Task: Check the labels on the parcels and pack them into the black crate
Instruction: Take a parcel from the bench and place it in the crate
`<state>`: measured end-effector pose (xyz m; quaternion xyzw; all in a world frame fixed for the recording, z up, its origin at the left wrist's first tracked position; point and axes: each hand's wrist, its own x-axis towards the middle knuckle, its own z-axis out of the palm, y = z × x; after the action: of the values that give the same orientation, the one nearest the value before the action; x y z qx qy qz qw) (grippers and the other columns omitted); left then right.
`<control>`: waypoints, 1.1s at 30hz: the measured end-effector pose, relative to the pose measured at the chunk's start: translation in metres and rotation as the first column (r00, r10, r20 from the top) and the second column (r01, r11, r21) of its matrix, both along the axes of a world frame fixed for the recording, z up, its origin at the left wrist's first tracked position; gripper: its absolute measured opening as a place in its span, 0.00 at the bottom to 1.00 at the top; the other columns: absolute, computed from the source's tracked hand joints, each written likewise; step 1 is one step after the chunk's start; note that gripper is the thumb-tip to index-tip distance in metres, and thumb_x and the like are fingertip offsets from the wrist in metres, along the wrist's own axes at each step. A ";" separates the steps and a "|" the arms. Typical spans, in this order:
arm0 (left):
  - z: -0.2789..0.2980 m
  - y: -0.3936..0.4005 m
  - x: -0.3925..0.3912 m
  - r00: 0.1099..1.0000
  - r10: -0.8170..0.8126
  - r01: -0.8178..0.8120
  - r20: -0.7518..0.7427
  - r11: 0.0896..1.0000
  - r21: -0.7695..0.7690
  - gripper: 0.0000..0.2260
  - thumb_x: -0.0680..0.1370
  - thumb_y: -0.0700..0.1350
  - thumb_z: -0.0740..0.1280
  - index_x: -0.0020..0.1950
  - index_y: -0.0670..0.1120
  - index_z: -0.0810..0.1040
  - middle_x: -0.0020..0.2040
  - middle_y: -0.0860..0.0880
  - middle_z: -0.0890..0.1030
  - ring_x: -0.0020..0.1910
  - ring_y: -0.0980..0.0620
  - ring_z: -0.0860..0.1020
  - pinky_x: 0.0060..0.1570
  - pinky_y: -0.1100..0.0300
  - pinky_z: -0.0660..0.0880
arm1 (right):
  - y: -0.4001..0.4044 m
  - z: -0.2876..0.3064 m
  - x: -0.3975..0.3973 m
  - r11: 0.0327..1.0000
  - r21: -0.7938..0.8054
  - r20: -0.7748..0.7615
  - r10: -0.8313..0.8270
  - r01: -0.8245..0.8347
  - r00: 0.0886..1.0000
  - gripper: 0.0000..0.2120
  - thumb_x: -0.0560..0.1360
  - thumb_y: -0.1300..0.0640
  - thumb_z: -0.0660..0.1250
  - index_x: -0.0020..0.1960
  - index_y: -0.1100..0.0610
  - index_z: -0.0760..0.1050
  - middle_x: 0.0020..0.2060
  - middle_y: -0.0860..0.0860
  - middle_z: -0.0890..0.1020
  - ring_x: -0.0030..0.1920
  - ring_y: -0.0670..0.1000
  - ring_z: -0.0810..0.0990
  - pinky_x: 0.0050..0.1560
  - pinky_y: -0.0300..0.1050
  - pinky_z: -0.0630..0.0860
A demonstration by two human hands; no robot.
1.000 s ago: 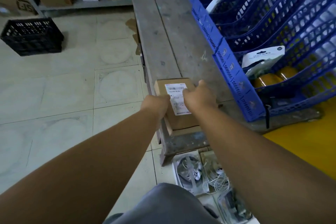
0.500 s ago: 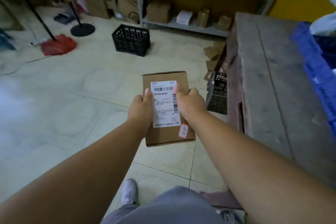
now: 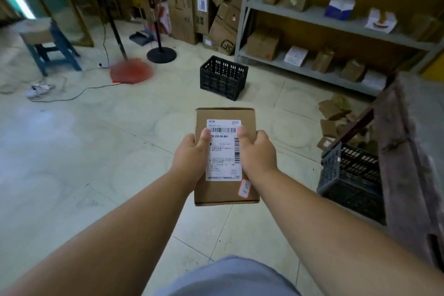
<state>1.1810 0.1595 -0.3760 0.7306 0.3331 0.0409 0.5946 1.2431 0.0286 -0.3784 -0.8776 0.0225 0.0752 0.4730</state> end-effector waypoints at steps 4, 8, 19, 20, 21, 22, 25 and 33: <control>-0.014 0.024 0.048 1.000 -0.009 0.007 -0.014 0.997 -0.079 0.22 0.77 0.66 0.61 0.56 0.48 0.74 0.46 0.49 0.84 0.41 0.51 0.85 0.41 0.51 0.83 | 0.025 -0.008 0.050 0.999 -0.042 -0.013 0.024 -0.024 1.000 0.24 0.78 0.33 0.57 0.50 0.55 0.71 0.41 0.49 0.80 0.39 0.49 0.79 0.35 0.45 0.72; -0.022 0.051 0.121 1.000 -0.004 0.003 -0.020 0.998 -0.062 0.20 0.77 0.65 0.62 0.55 0.50 0.75 0.46 0.50 0.85 0.41 0.52 0.85 0.41 0.52 0.83 | 0.050 -0.014 0.124 0.998 -0.049 -0.021 0.044 -0.045 0.999 0.24 0.78 0.33 0.56 0.50 0.55 0.71 0.41 0.49 0.80 0.38 0.48 0.80 0.33 0.44 0.73; 0.011 0.156 0.361 0.998 0.062 -0.064 0.018 0.995 0.082 0.19 0.78 0.65 0.61 0.57 0.50 0.75 0.45 0.52 0.84 0.41 0.54 0.84 0.37 0.57 0.81 | 0.163 0.003 0.380 0.991 0.066 0.002 0.118 -0.118 0.993 0.24 0.77 0.33 0.58 0.51 0.53 0.76 0.43 0.48 0.82 0.43 0.50 0.81 0.43 0.46 0.77; 0.013 0.166 0.376 0.998 0.065 -0.065 0.009 0.994 0.090 0.20 0.78 0.65 0.61 0.57 0.50 0.75 0.46 0.52 0.84 0.41 0.53 0.84 0.37 0.57 0.81 | 0.173 0.002 0.396 0.990 0.075 -0.003 0.118 -0.118 0.993 0.24 0.77 0.33 0.58 0.51 0.53 0.76 0.43 0.48 0.83 0.43 0.50 0.82 0.42 0.46 0.76; 0.011 0.178 0.392 0.998 0.070 -0.070 0.003 0.993 0.098 0.20 0.78 0.65 0.61 0.57 0.50 0.74 0.47 0.52 0.84 0.42 0.53 0.84 0.38 0.55 0.81 | 0.184 0.000 0.412 0.989 0.087 -0.006 0.122 -0.121 0.993 0.24 0.78 0.33 0.58 0.52 0.53 0.76 0.43 0.47 0.83 0.43 0.49 0.82 0.42 0.45 0.76; 0.007 0.191 0.406 0.997 0.081 -0.081 0.001 0.992 0.100 0.19 0.78 0.65 0.61 0.56 0.51 0.74 0.47 0.52 0.84 0.43 0.53 0.84 0.41 0.53 0.82 | 0.197 -0.004 0.426 0.988 0.091 -0.010 0.125 -0.124 0.992 0.24 0.77 0.33 0.58 0.52 0.53 0.76 0.43 0.47 0.83 0.42 0.49 0.82 0.42 0.46 0.77; -0.008 0.232 0.448 0.997 0.079 -0.078 -0.013 0.993 0.092 0.19 0.77 0.66 0.61 0.54 0.51 0.74 0.47 0.52 0.84 0.43 0.51 0.84 0.45 0.49 0.83 | 0.236 -0.015 0.466 0.989 0.082 -0.036 0.127 -0.124 0.991 0.24 0.77 0.33 0.58 0.51 0.54 0.75 0.41 0.48 0.82 0.41 0.49 0.81 0.43 0.47 0.79; -0.030 0.359 0.588 0.999 -0.018 0.020 -0.030 0.998 0.065 0.20 0.78 0.65 0.61 0.56 0.51 0.75 0.46 0.52 0.84 0.41 0.53 0.85 0.40 0.53 0.83 | 0.356 -0.034 0.597 0.996 0.072 -0.045 0.053 -0.050 0.998 0.24 0.78 0.34 0.59 0.51 0.55 0.75 0.42 0.49 0.81 0.40 0.48 0.79 0.39 0.45 0.74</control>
<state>1.7686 0.5183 -0.4063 0.7534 0.3334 0.0357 0.5657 1.8398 0.3849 -0.4127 -0.8585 0.0082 0.1088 0.5011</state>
